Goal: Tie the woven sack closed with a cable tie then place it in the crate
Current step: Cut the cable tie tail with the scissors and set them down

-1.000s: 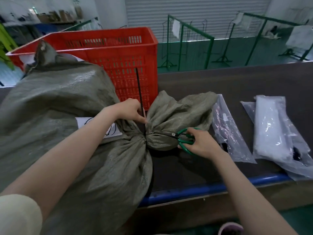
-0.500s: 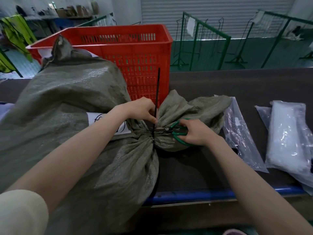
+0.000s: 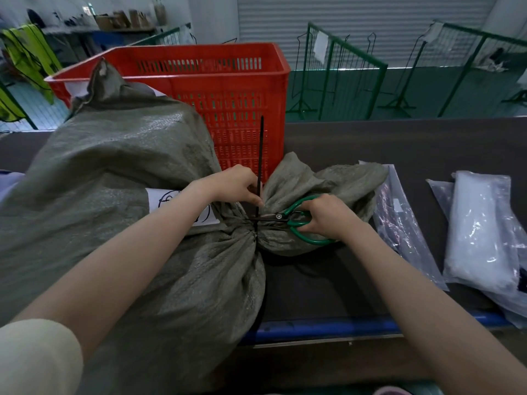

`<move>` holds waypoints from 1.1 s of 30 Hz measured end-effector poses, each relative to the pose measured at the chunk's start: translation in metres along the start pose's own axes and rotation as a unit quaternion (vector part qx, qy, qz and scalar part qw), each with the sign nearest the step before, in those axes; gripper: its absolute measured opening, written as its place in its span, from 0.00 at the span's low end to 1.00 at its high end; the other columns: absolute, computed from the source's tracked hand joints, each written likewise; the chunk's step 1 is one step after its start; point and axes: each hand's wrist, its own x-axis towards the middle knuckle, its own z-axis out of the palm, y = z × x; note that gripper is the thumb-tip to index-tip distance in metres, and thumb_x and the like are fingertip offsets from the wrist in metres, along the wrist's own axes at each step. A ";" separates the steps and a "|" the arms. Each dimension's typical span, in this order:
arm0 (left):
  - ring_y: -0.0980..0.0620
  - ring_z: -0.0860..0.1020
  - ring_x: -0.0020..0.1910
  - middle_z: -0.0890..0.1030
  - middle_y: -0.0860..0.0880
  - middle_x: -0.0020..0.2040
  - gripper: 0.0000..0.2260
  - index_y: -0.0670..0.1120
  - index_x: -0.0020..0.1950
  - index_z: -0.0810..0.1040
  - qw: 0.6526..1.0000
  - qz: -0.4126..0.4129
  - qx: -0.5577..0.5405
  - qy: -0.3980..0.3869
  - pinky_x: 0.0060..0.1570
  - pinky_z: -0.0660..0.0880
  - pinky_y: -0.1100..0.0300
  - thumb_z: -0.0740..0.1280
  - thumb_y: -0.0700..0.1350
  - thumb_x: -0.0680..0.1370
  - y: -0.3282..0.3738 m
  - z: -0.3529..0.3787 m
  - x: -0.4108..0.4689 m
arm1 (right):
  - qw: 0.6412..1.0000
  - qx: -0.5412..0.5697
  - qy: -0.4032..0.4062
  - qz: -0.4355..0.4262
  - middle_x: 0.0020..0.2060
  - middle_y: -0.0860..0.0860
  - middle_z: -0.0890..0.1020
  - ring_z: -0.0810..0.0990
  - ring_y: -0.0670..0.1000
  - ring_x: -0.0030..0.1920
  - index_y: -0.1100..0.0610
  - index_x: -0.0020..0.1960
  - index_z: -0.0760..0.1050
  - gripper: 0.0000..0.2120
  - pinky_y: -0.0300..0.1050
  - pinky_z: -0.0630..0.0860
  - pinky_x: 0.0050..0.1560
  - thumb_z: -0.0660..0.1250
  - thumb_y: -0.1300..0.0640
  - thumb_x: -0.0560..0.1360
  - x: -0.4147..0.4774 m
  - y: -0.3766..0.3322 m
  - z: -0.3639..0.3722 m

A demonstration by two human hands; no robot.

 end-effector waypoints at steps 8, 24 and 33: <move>0.51 0.74 0.46 0.76 0.53 0.41 0.08 0.44 0.47 0.74 0.999 0.011 -0.018 0.029 0.42 0.68 0.60 0.65 0.49 0.77 0.014 -0.005 0.008 | 0.996 -0.010 0.031 0.083 0.50 0.55 0.83 0.80 0.57 0.53 0.57 0.57 0.76 0.20 0.47 0.73 0.49 0.64 0.44 0.73 -0.020 -0.005 0.001; 0.63 0.77 0.21 0.80 0.55 0.22 0.10 0.45 0.39 0.72 0.918 0.055 -0.269 -0.285 0.26 0.74 0.71 0.59 0.40 0.80 0.137 0.110 0.071 | 0.751 0.317 0.087 0.573 0.54 0.64 0.80 0.78 0.63 0.56 0.67 0.56 0.76 0.20 0.46 0.71 0.47 0.62 0.50 0.75 -0.120 0.050 0.064; 0.63 0.75 0.17 0.78 0.56 0.18 0.13 0.43 0.36 0.71 0.923 -0.025 -0.262 -0.280 0.23 0.74 0.71 0.57 0.40 0.81 0.146 0.148 0.093 | 0.818 0.245 0.032 0.519 0.58 0.65 0.75 0.73 0.62 0.60 0.69 0.56 0.74 0.16 0.48 0.72 0.56 0.63 0.58 0.75 -0.112 0.045 0.071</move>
